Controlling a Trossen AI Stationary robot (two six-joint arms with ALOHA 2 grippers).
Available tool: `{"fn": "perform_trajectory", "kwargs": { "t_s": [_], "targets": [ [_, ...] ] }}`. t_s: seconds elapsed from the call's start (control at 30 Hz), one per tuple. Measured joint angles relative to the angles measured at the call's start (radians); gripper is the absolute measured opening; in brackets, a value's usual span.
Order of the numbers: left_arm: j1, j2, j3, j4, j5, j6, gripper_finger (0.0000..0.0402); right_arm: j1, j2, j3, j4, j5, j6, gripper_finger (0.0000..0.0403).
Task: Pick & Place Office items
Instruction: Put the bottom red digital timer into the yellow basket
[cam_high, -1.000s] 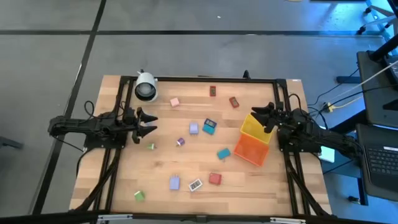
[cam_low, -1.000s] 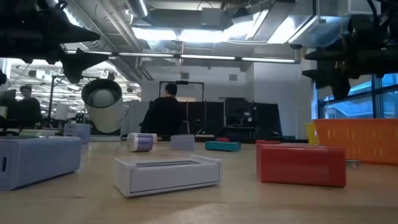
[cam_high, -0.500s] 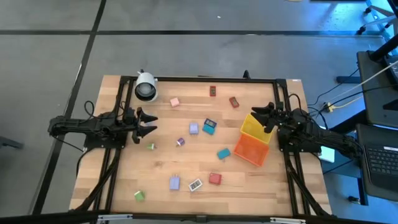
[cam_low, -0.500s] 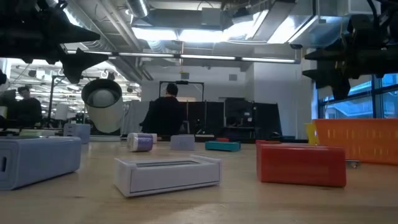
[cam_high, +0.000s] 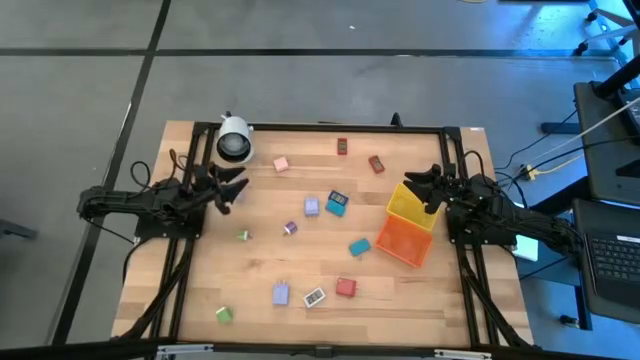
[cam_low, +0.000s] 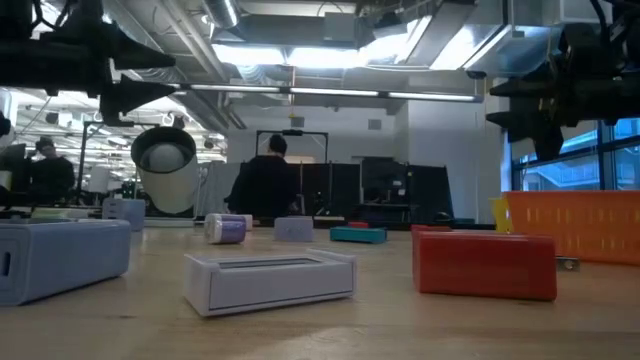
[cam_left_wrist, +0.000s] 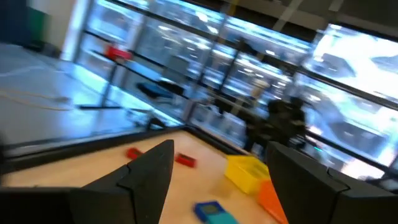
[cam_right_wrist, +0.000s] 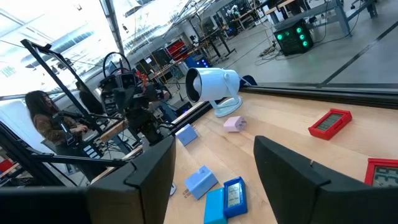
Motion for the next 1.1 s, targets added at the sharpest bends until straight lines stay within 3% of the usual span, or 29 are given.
{"fn": "perform_trajectory", "kwargs": {
  "t_s": [0.27,0.6,0.77,1.1],
  "targets": [
    [0.000,0.000,0.000,-0.001,-0.119,-0.035,0.0251,0.000,0.000,0.000,0.009,0.026,0.000,0.0220],
    [0.000,0.000,0.000,-0.001,-0.201,-0.046,0.0251,0.000,0.000,0.000,0.134,0.309,0.286,0.0220],
    [0.000,0.000,0.000,-0.001,-0.217,-0.054,0.0251,0.000,0.000,0.000,0.134,0.470,0.282,0.0220],
    [0.000,0.000,0.000,-0.001,-0.217,-0.105,0.0251,0.000,0.000,0.000,0.133,0.481,0.206,0.0220]
  ]
}}
